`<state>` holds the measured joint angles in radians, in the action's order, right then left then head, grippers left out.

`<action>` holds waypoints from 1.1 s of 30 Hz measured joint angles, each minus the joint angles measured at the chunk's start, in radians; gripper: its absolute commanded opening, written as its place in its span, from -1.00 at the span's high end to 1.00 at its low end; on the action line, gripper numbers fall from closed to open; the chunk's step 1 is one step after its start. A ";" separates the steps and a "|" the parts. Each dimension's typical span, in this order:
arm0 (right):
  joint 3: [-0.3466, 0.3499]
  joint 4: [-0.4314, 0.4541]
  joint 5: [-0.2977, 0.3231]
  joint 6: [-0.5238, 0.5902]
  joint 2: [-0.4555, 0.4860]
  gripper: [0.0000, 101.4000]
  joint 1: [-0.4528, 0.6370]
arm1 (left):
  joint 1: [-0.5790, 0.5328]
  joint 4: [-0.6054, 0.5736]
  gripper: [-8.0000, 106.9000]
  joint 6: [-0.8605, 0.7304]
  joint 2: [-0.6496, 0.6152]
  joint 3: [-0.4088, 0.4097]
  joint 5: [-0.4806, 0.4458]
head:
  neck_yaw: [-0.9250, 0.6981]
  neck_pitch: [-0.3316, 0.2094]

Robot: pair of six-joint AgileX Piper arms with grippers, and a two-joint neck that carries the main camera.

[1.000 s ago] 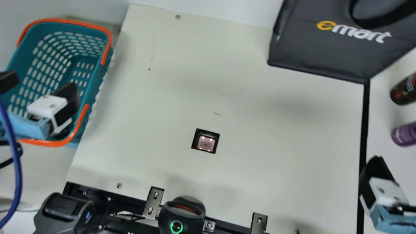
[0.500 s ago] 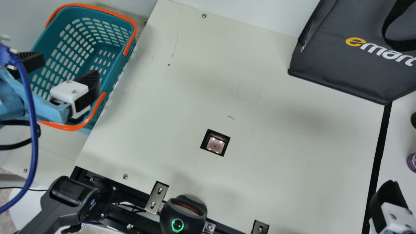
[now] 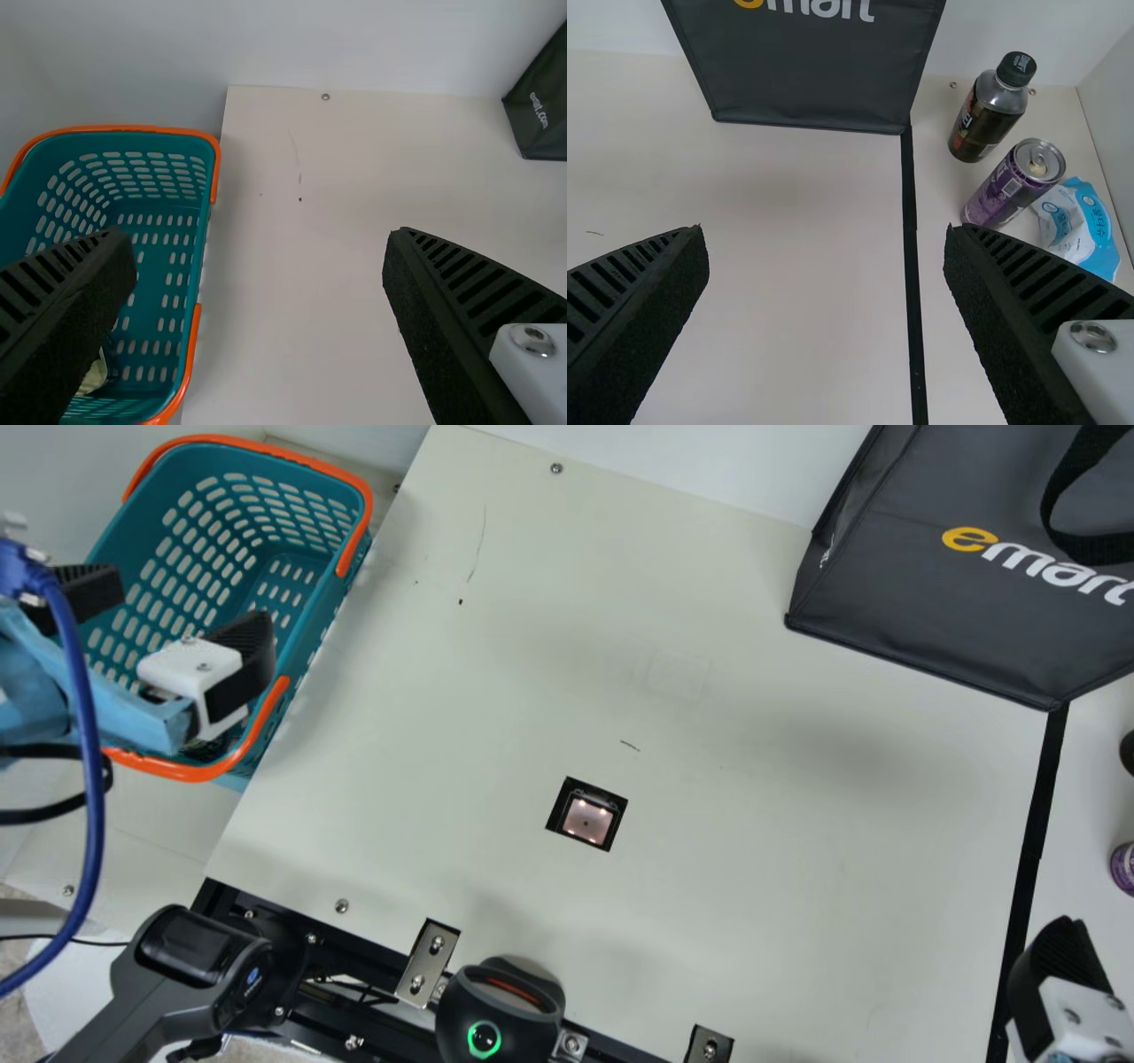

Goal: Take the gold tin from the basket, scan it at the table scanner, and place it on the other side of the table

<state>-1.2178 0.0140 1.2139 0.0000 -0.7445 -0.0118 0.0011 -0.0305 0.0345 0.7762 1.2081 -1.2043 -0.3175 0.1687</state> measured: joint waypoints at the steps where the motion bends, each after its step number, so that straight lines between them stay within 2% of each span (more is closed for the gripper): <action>1: 0.000 0.000 0.000 0.000 0.000 -0.87 0.000 | 0.012 0.000 -0.71 0.008 0.002 0.000 0.002 | 0.000 -0.002; 9: 0.000 0.000 0.000 0.000 0.000 -0.87 0.000 | 0.152 -0.007 -0.71 0.084 0.050 -0.012 0.053 | -0.002 0.000; 15: 0.000 0.000 0.000 0.000 0.000 -0.87 0.000 | 0.285 -0.043 -0.71 0.056 0.095 -0.031 0.092 | 0.000 -0.002; 23: 0.000 0.000 0.000 0.000 0.000 -0.87 0.000 | 0.461 -0.124 -0.71 -0.105 0.171 -0.043 0.133 | 0.000 -0.002; 33: 0.000 0.000 0.000 0.000 0.000 -0.87 0.000 | 0.648 -0.239 -0.71 -0.411 0.309 -0.035 0.131 | 0.000 0.000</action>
<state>-1.2178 0.0140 1.2139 0.0000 -0.7445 -0.0118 0.6493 -0.2695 -0.3767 1.0853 1.1734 -1.0737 -0.3175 0.1687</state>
